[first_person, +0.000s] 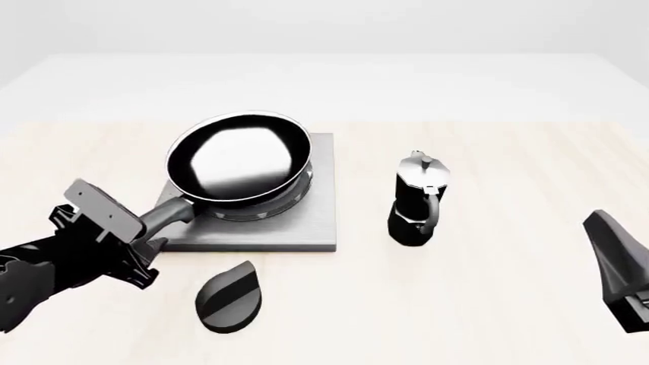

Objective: Turn on the stove and put the frying pan on it.

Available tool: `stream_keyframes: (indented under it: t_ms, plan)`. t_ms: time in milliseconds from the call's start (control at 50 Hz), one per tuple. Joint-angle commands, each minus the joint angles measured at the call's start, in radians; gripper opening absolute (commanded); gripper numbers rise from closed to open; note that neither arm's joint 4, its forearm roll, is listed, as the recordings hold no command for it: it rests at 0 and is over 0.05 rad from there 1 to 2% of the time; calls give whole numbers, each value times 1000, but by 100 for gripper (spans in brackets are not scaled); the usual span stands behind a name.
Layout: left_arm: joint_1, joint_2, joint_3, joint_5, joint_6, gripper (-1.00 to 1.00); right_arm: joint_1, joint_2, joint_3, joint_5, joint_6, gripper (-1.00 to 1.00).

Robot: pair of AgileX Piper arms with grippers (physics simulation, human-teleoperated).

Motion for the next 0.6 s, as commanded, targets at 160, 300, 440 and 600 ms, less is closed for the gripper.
stream_keyframes:
  t_ms: [160,300,440,600]
  plan:
    - [-11,-10,-10,4,-1,100,0,-10,-7,13,2,100]
    - [-16,-17,-9,7,2,100,-2,-19,-9,22,2,100]
    - [-42,-76,-20,52,-11,100,-3,-24,-8,25,3,100]
    - [-67,-179,-63,158,-33,100,-5,-35,-17,40,3,100]
